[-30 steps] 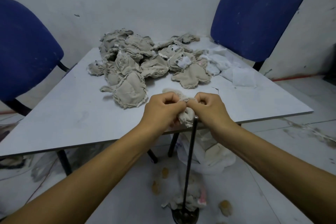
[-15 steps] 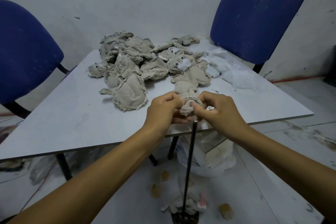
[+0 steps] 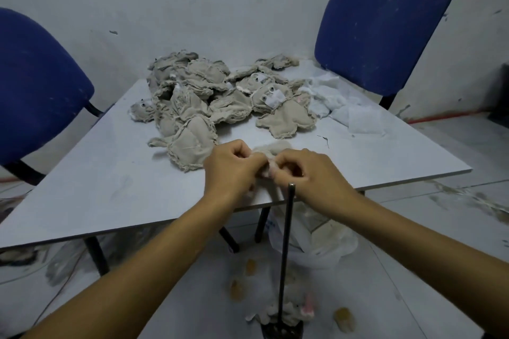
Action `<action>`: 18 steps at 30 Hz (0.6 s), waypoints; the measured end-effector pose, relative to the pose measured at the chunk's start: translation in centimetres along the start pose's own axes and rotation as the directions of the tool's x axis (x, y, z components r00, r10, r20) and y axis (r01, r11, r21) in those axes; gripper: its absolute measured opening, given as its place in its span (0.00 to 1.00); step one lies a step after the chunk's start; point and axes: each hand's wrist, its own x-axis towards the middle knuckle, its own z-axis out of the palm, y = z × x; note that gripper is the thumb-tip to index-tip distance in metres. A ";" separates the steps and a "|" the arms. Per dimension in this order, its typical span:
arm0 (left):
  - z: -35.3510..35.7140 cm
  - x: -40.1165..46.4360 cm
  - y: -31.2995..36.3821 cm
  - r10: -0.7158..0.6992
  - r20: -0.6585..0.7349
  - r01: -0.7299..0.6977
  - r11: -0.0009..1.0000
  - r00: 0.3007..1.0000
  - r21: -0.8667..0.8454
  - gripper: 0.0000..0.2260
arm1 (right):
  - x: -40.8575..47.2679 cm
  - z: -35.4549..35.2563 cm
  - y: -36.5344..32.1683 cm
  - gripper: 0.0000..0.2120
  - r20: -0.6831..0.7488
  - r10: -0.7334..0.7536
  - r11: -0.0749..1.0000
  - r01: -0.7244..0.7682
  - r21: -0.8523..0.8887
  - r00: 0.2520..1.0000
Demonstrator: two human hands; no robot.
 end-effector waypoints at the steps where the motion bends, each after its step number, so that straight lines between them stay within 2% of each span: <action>1: 0.1 -0.1 0.0 0.092 -0.022 -0.090 0.992 0.996 0.089 0.10 | -0.1 0.3 -0.1 0.07 -0.032 -0.032 0.999 0.031 -0.029 0.999; 3: 0.0 0.0 0.2 0.265 0.110 -0.276 0.957 0.958 0.094 0.08 | 0.0 -0.1 0.1 0.08 -0.116 0.017 0.999 -0.012 0.044 0.993; 4: -0.4 0.3 0.4 0.309 0.213 -0.326 0.944 0.927 0.050 0.04 | 0.2 -0.7 0.3 0.08 -0.146 0.084 0.989 -0.065 0.130 0.986; 5: -0.9 0.7 0.5 0.325 0.305 -0.349 0.937 0.895 0.027 0.07 | 0.5 -1.6 0.6 0.08 -0.150 0.169 0.955 -0.124 0.271 0.974; 7: -2.1 1.7 -0.2 0.281 0.435 -0.314 0.949 0.856 0.005 0.23 | 0.8 -3.0 1.0 0.08 -0.095 0.287 0.801 -0.185 0.570 0.953; 9: -2.4 1.9 -0.9 0.203 0.528 -0.178 0.979 0.825 -0.099 0.33 | 0.9 -2.9 1.1 0.08 -0.031 0.315 0.685 -0.205 0.699 0.949; 10: -2.1 1.8 -1.2 0.180 0.541 -0.095 0.979 0.822 -0.181 0.34 | 0.9 -2.5 1.0 0.07 0.003 0.313 0.664 -0.221 0.714 0.950; 13: -0.8 1.6 -1.4 0.047 0.443 0.138 0.916 0.895 -0.377 0.25 | 0.9 -1.4 1.2 0.08 0.055 0.319 0.645 -0.259 0.719 0.946; 14: -0.5 1.7 -1.5 0.013 0.416 0.179 0.890 0.909 -0.419 0.23 | 1.1 -1.2 1.4 0.09 0.026 0.331 0.669 -0.254 0.698 0.943; 15: -0.3 1.8 -1.6 -0.010 0.398 0.204 0.869 0.918 -0.450 0.22 | 1.1 -1.2 1.6 0.08 -0.047 0.325 0.743 -0.224 0.631 0.944; 16: -0.2 1.8 -1.7 -0.024 0.380 0.215 0.856 0.925 -0.470 0.22 | 1.1 -1.2 1.9 0.07 -0.165 0.279 0.857 -0.167 0.488 0.946; 17: -0.1 1.8 -1.9 -0.039 0.359 0.219 0.851 0.933 -0.477 0.22 | 1.0 -1.2 2.1 0.06 -0.297 0.171 0.956 -0.084 0.283 0.940; 18: 0.0 1.8 -2.0 -0.055 0.342 0.225 0.846 0.938 -0.483 0.23 | 0.9 -1.3 2.3 0.05 -0.387 0.016 0.997 0.015 0.079 0.922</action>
